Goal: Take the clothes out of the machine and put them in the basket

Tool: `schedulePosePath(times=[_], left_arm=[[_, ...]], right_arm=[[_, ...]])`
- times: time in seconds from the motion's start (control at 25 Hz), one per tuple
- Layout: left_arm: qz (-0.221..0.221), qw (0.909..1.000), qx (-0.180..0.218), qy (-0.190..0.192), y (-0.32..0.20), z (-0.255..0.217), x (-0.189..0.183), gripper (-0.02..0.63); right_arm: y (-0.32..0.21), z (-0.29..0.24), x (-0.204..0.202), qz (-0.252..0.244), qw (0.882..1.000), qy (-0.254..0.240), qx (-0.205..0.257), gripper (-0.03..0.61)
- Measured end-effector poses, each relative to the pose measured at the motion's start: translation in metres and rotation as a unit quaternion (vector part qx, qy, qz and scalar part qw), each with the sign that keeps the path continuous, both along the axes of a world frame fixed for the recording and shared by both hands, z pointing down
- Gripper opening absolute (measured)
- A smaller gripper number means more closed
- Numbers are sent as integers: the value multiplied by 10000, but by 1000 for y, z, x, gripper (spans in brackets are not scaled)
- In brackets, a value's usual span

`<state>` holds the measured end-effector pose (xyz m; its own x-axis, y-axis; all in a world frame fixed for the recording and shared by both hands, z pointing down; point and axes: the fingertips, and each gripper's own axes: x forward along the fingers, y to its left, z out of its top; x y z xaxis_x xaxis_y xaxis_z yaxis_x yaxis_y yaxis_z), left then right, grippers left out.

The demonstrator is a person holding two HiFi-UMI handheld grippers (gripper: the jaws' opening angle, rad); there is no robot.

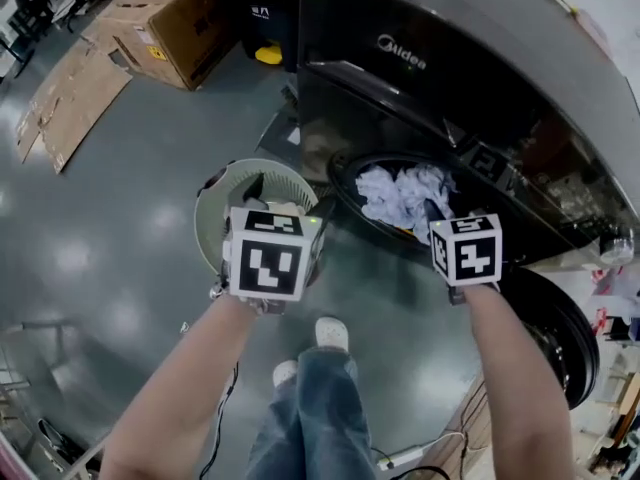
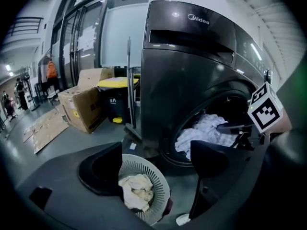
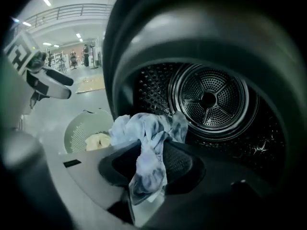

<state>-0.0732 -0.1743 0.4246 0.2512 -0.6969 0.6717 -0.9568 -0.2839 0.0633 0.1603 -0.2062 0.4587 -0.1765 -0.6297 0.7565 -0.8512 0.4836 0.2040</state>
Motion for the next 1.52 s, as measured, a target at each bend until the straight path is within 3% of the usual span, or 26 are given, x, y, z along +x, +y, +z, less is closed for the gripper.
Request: schedulePosePath(times=[0.32,0.52,0.8,1.2,1.52], left_arm=[[-120,9998,-158,10,12,-31,-3,446],[-445,9987,-209,159,20,-45,-15,445],[-861,9954,-246,354,28,-49,-36,442],[-1649,9854,-332,274,62,-42,-119,437],[-2397,9699,-351,227,100,-37,-202,425]], right_arm=[[36,-31,-22,-150,9998,-18,-159,137],[64,-53,-35,-6,9991,-275,-308,137],[86,-57,-69,-414,9975,-373,-435,137],[78,-56,-163,-1260,9889,-608,-506,137],[90,-44,-247,-1928,9768,-632,-688,138]])
